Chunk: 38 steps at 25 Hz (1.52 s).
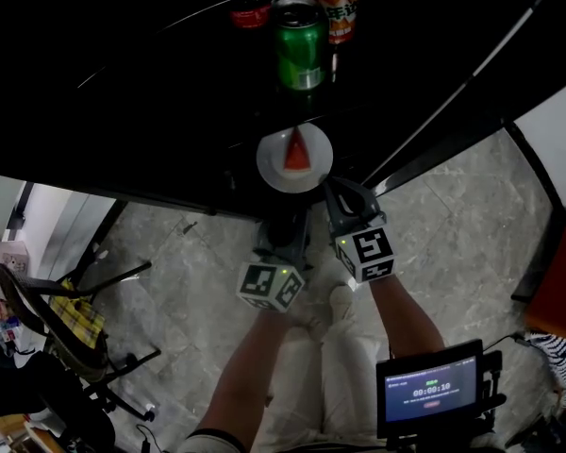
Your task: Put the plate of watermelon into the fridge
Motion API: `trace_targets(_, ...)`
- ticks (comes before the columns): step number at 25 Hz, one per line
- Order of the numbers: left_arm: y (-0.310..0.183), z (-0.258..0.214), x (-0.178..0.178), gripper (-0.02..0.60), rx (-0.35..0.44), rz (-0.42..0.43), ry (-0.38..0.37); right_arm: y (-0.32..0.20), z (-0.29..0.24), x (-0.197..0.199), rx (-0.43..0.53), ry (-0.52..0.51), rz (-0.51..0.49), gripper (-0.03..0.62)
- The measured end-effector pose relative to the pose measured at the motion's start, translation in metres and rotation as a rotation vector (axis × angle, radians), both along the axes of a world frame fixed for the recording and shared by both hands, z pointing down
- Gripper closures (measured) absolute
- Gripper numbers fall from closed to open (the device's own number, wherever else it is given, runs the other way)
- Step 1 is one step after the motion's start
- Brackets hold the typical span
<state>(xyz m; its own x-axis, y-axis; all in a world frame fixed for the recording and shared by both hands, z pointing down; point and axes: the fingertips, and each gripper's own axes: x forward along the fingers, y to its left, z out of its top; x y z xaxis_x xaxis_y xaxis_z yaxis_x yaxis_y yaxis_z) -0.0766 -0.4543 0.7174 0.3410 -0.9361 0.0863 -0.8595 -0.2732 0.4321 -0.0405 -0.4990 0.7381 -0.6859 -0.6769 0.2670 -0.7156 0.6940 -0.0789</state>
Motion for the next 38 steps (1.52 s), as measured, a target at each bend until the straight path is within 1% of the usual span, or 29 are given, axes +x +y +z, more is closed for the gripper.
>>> trace_targets(2,-0.003,0.006,0.009,0.536,-0.024,0.042,-0.056,0.002,0.001,-0.001,-0.012,0.023,-0.006,0.597)
trace_targets(4,-0.005,0.013,0.014,0.561,-0.042,0.07,-0.093,0.002,0.003,-0.003,-0.026,0.033,-0.005,0.597)
trace_targets(6,-0.011,0.017,0.015,0.577,-0.052,0.085,-0.122,-0.002,0.007,-0.005,-0.03,0.036,-0.005,0.597)
trace_targets(8,-0.017,0.02,0.012,0.58,-0.066,0.086,-0.137,-0.006,0.007,-0.008,-0.023,0.036,-0.003,0.597)
trace_targets(11,-0.023,0.025,0.002,0.58,-0.088,0.058,-0.143,-0.009,0.007,-0.013,-0.014,0.036,-0.008,0.597)
trace_targets(17,-0.033,0.026,-0.015,0.58,-0.101,0.005,-0.146,-0.017,0.009,-0.027,-0.015,0.044,-0.023,0.597)
trace_targets(21,-0.041,0.026,-0.027,0.58,-0.113,-0.026,-0.16,-0.023,0.009,-0.037,-0.024,0.024,-0.021,0.597)
trace_targets(26,-0.046,0.017,-0.044,0.58,-0.092,-0.093,-0.13,-0.027,0.009,-0.049,-0.029,0.016,-0.015,0.597)
trace_targets(29,-0.046,0.019,-0.042,0.58,-0.115,-0.07,-0.118,-0.028,0.007,-0.058,-0.026,0.016,-0.016,0.597)
trace_targets(32,-0.042,0.015,-0.038,0.58,-0.13,-0.053,-0.111,-0.019,-0.002,-0.059,-0.02,0.002,-0.024,0.597)
trace_targets(34,-0.039,0.006,-0.038,0.58,-0.124,-0.059,-0.111,-0.01,-0.006,-0.056,-0.024,0.011,-0.026,0.597)
trace_targets(38,-0.025,-0.013,-0.037,0.58,-0.125,-0.061,-0.125,0.008,-0.018,-0.042,-0.059,0.007,0.001,0.597)
